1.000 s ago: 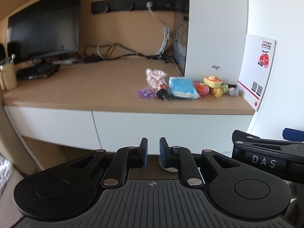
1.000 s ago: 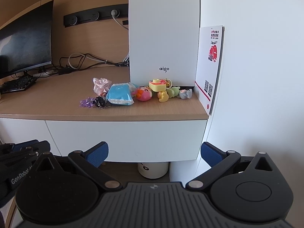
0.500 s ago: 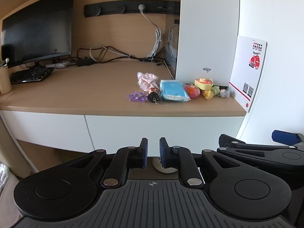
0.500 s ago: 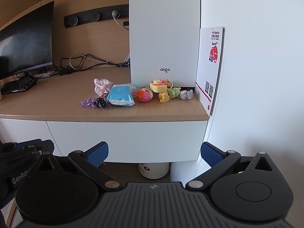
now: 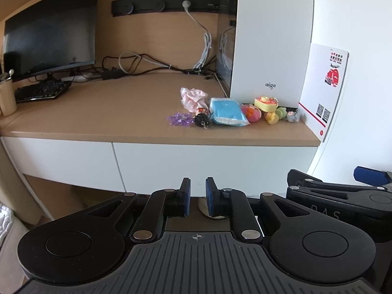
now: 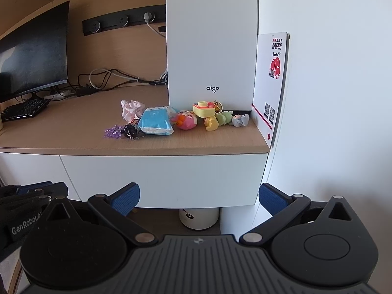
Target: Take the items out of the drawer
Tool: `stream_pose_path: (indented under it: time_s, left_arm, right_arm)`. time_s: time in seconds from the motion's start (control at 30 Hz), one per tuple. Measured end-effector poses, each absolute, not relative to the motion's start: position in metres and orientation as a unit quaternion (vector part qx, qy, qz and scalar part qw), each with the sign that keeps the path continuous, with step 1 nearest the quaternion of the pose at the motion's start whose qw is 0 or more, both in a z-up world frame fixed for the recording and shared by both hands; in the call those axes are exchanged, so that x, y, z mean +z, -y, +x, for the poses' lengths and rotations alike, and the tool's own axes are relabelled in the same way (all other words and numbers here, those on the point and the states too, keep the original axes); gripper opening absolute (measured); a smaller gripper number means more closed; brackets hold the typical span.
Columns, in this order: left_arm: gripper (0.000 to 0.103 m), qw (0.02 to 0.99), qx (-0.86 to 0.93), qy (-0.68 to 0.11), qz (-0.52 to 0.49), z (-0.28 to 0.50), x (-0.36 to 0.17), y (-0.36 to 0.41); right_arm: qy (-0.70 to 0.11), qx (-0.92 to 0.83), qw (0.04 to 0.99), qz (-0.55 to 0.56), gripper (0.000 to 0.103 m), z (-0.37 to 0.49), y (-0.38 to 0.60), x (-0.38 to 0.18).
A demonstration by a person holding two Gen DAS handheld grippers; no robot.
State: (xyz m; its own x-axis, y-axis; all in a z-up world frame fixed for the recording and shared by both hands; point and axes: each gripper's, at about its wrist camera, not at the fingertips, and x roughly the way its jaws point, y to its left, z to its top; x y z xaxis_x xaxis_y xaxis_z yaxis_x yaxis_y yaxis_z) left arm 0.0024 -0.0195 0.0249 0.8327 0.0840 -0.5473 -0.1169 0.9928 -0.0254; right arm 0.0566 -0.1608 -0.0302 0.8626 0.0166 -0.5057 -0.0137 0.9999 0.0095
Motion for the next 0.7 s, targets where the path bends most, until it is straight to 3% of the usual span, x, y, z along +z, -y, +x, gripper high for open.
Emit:
stream_pose_path:
  time_s: [0.7]
  left_arm:
    - [0.016, 0.955, 0.048, -0.292, -0.031, 0.0065, 0.0204, 0.0231]
  right_arm:
    - [-0.263, 0.008, 0.965, 0.001, 0.103, 0.0563, 0.1609, -0.0296]
